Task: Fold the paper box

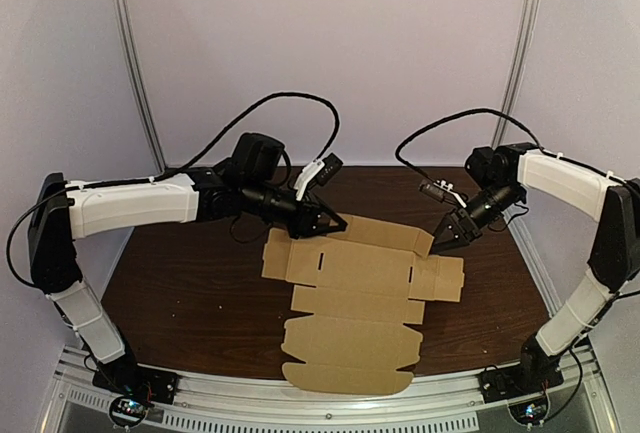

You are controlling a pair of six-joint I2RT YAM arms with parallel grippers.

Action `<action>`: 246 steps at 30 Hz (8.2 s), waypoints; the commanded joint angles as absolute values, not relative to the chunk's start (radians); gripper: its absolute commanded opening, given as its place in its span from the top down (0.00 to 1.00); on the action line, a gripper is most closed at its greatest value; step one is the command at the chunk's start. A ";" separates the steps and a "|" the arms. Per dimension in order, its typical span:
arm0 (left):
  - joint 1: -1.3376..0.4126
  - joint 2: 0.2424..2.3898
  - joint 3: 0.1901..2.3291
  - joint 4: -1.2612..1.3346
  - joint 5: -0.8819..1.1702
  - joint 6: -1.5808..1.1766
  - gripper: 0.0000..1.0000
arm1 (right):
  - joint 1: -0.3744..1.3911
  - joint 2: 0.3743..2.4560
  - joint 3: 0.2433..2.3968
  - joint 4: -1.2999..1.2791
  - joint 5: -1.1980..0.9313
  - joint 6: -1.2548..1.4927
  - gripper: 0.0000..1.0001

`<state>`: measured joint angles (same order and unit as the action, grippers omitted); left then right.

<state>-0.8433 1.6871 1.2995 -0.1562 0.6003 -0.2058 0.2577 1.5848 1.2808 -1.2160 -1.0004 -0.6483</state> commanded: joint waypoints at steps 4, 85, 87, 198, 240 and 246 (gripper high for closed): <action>-0.834 1.702 1.299 -0.056 0.665 -0.243 1.00 | 0.273 1.587 1.328 -1.220 -1.064 -0.646 0.61; -0.835 1.334 0.845 -0.057 0.255 -0.359 0.52 | 0.364 1.584 1.390 -1.244 -1.016 -0.673 0.97; -0.836 1.358 0.845 -0.020 0.307 -0.366 0.58 | 0.364 1.584 1.391 -1.231 -1.010 -0.661 0.96; -0.920 1.557 0.761 0.353 0.295 -0.625 0.98 | 0.483 1.736 1.763 -1.230 -0.672 -0.350 1.00; -0.802 1.503 0.551 0.764 0.394 -0.704 0.46 | 0.494 1.607 1.677 -1.305 -0.906 -0.556 1.00; -0.798 1.579 0.583 0.932 0.598 -0.771 0.46 | 0.494 1.614 1.685 -1.266 -0.860 -0.504 1.00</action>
<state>-0.8028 1.5478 0.5545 0.7235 0.4179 -0.7097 0.4885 1.6230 1.6836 -1.2892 -0.8879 -0.5289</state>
